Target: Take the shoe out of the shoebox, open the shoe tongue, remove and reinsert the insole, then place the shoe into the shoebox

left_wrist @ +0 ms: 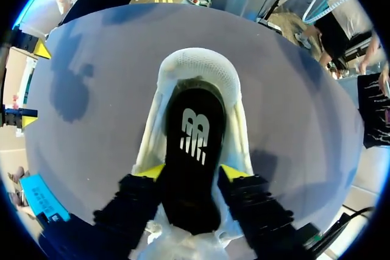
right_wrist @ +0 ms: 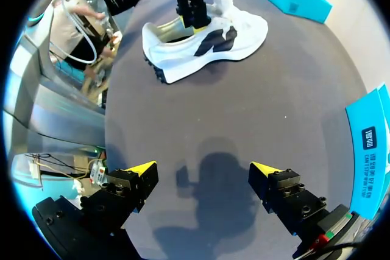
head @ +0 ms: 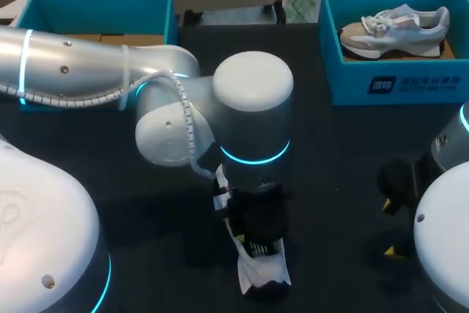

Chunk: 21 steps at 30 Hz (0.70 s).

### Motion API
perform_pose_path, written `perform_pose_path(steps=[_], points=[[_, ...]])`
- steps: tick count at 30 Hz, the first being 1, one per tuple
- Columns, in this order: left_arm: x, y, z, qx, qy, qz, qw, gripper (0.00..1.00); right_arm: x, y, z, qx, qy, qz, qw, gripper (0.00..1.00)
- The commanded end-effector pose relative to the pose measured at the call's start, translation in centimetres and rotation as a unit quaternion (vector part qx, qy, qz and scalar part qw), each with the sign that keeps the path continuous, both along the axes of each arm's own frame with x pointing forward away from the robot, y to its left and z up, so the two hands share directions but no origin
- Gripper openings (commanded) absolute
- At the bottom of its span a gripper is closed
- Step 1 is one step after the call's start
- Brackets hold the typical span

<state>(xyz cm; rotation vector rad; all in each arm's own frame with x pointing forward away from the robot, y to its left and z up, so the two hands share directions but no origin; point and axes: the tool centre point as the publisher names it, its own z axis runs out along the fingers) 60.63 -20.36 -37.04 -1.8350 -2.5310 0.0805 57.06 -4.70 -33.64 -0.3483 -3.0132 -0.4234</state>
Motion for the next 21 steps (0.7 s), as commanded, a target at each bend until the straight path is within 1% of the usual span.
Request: perform_pose_path(steps=[1,5,10,16,21], points=[[0.4,0.4,0.2,0.0,0.002,0.003,1.0,1.0,-0.2,-0.1,0.2,0.001,-0.002,0.0,1.0,1.0],[0.6,0.7,0.5,-0.002,0.007,0.006,1.0,1.0,-0.2,-0.1,0.2,0.001,-0.002,0.0,1.0,1.0],[0.1,0.6,1.8,-0.015,0.002,-0.006,1.0,1.0,-0.2,-0.1,0.2,0.001,-0.002,0.0,1.0,1.0],[1.0,0.8,2.2,-0.024,0.011,-0.006,1.0,1.0,-0.2,-0.1,0.2,0.001,-0.002,0.0,1.0,1.0],[1.0,0.8,2.6,-0.027,0.012,-0.016,0.999,1.0,-0.2,-0.1,0.2,0.001,-0.002,0.0,1.0,1.0]])
